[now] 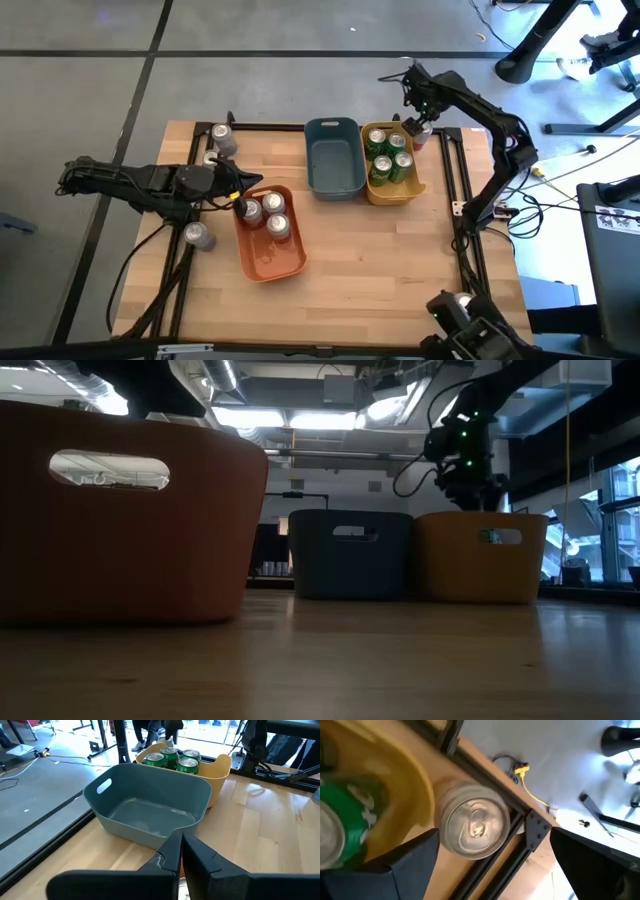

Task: Sort soda cans
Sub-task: Put the pink-white soda can into the orange bin

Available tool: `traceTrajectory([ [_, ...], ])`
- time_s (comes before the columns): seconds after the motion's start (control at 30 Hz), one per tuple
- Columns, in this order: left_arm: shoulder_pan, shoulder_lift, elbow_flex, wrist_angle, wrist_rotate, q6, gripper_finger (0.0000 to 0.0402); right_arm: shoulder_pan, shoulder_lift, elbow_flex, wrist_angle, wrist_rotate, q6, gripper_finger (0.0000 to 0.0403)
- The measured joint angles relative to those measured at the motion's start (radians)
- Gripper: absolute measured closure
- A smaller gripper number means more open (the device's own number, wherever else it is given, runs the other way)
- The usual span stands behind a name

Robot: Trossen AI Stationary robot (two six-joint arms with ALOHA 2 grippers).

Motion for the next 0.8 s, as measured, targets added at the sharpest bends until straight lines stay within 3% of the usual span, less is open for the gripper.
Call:
traceTrajectory([
  [0.3, 0.000, 0.000, 0.000, 0.000, 0.000, 0.000, 0.0394, -0.010, 0.065, 0.000, 0.004, -0.008, -0.121, 0.0027],
  [0.8, 0.000, 0.000, 0.000, -0.002, 0.000, 0.000, 0.0394, -0.033, 0.169, 0.000, 0.004, -0.061, -0.162, 0.0027],
])
